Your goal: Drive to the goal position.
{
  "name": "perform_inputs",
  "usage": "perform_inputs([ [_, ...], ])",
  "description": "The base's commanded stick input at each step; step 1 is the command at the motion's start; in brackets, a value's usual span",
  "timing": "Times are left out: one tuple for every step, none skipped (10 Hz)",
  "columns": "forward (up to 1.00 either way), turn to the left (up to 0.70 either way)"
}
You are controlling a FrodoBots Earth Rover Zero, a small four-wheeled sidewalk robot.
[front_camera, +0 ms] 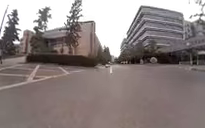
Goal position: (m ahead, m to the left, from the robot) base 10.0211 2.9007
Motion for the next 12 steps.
perform_inputs([
  [0.7,0.0],
  [0.7,0.0],
  [0.7,0.0],
  [0.7,0.0],
  [0.7,0.0],
  [0.7,0.01],
  [0.7,0.04],
  [0.7,0.07],
  [0.7,0.12],
  [0.7,0.0],
  [0.7,0.0],
  [0.7,0.0],
])
